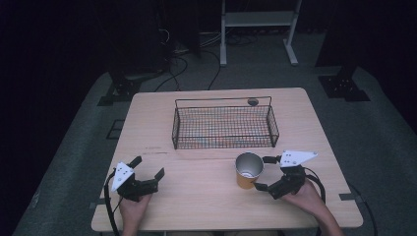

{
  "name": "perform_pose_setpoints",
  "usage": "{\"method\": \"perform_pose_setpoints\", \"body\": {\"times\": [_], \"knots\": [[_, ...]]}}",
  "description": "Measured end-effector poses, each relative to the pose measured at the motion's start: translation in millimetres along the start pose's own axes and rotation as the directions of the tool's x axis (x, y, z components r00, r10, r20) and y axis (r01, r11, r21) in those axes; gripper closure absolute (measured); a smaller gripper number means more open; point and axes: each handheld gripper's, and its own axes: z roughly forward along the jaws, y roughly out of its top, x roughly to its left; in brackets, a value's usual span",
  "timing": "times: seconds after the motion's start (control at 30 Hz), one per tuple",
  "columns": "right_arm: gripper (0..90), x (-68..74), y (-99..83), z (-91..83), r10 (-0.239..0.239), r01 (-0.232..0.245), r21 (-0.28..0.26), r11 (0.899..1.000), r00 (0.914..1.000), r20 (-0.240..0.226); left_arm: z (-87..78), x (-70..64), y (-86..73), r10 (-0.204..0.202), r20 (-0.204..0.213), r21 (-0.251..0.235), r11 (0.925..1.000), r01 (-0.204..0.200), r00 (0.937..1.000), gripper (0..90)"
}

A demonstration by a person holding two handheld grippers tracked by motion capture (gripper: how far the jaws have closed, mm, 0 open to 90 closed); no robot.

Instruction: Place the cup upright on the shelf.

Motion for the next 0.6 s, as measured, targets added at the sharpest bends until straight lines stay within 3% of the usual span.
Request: {"method": "perform_pose_setpoints", "body": {"times": [0.6], "knots": [[0.8,-1.2,8.6,21.5,-0.009,0.01,0.019,1.0,0.9996,-0.026,-0.1,0.1,0.0,0.0,0.001,-0.001,1.0,0.0,1.0,0.0]]}}
